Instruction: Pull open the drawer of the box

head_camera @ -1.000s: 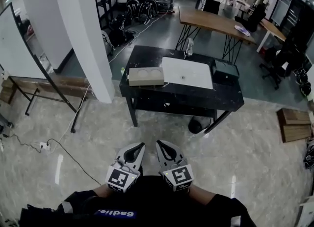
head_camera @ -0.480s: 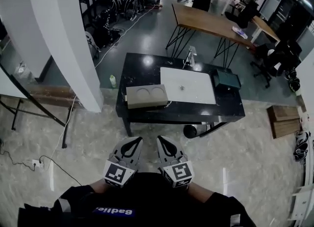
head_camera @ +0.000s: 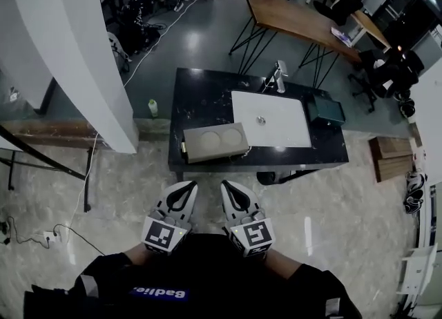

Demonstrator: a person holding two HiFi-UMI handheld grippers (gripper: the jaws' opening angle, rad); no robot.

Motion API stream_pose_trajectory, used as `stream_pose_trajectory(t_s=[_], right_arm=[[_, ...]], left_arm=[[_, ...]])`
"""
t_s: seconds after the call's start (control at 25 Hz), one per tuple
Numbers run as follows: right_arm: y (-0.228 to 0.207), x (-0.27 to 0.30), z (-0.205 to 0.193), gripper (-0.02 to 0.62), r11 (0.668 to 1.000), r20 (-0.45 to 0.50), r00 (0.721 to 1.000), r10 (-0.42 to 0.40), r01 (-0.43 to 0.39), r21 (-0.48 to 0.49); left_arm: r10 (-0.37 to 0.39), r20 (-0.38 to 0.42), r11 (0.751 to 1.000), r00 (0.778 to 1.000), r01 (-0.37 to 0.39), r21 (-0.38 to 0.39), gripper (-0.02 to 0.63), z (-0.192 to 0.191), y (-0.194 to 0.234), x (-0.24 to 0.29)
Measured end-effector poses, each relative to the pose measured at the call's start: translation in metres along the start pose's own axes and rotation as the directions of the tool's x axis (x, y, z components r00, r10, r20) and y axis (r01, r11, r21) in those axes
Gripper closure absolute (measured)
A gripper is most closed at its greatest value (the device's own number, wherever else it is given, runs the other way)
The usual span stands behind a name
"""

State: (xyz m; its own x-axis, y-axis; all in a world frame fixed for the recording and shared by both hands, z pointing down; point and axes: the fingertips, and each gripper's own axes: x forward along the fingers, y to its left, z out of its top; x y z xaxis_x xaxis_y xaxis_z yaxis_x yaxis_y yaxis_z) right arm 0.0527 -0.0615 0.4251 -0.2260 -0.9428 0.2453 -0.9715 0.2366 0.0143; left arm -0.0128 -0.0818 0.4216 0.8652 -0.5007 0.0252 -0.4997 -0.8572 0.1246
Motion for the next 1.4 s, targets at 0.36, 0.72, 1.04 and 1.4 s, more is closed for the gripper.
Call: stream_pose_trajectory(t_s=[0.36, 0.72, 1.04, 1.4], right_arm=[[-0.026, 0.031, 0.004, 0.597, 0.999, -0.015, 0.999, -0.034, 0.034, 0.004], [-0.086, 0.089, 0.011, 0.597, 0.998, -0.003, 0.999, 0.034, -0.033, 0.048], [-0.16, 0.131, -0.027, 0.597, 0.993, -0.144, 0.983, 0.115, -0.11, 0.039], [-0.215, 0.144, -0.085, 0.597, 0.969, -0.256, 0.936, 0.241, -0.218, 0.114]], left_arm=[[-0.005, -0.02, 1.0, 1.0, 0.004, -0.03, 0.604, -0.004, 0.029, 0.024], [0.156, -0.023, 0.987, 0.988, -0.155, 0.042, 0.604, 0.008, 0.074, 0.061], [0.283, -0.119, 0.959, 0.952, -0.284, 0.009, 0.604, -0.018, 0.099, 0.113], [0.447, -0.163, 0.883, 0.879, -0.463, -0.075, 0.604, -0.05, 0.116, 0.118]])
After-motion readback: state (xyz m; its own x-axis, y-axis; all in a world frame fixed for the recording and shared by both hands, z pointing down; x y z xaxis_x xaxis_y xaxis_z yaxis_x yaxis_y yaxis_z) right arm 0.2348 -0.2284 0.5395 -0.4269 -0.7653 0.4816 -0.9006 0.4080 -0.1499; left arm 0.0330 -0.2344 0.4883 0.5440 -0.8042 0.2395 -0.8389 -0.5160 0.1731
